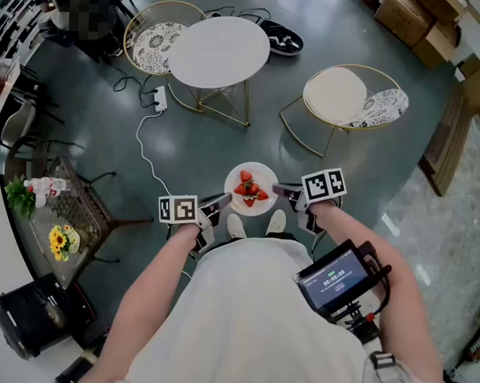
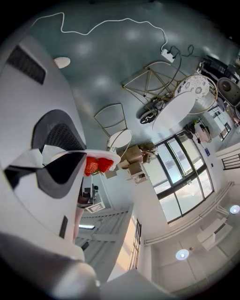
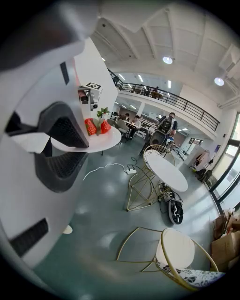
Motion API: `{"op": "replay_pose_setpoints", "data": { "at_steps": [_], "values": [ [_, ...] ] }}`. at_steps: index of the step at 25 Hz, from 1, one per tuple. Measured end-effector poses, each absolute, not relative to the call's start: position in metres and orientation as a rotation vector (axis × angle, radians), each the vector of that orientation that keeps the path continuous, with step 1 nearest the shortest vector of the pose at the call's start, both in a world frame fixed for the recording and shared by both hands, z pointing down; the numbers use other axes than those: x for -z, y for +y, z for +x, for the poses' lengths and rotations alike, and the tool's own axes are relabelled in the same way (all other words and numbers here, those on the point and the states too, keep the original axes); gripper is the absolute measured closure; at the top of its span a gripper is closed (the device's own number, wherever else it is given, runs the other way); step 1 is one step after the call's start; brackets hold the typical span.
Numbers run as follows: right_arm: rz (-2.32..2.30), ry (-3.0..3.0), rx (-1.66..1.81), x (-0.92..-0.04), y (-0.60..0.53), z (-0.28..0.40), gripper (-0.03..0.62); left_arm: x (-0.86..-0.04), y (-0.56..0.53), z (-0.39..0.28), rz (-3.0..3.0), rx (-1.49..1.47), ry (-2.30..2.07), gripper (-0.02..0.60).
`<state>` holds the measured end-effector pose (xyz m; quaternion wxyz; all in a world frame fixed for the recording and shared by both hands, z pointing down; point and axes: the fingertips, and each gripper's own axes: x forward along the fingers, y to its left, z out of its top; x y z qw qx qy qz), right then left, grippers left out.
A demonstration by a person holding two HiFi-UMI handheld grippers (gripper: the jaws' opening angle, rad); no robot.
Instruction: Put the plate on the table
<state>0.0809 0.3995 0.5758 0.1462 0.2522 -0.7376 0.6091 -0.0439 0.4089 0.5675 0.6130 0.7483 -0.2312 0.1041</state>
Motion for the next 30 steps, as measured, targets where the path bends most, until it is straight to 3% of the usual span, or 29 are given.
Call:
{"op": "replay_pose_setpoints", "data": {
  "at_steps": [30],
  "values": [
    [0.728, -2.209, -1.701, -0.585, 0.367, 0.073, 0.575, -0.567, 0.390, -0.049, 1.766, -0.247, -0.677, 0.568]
  ]
}}
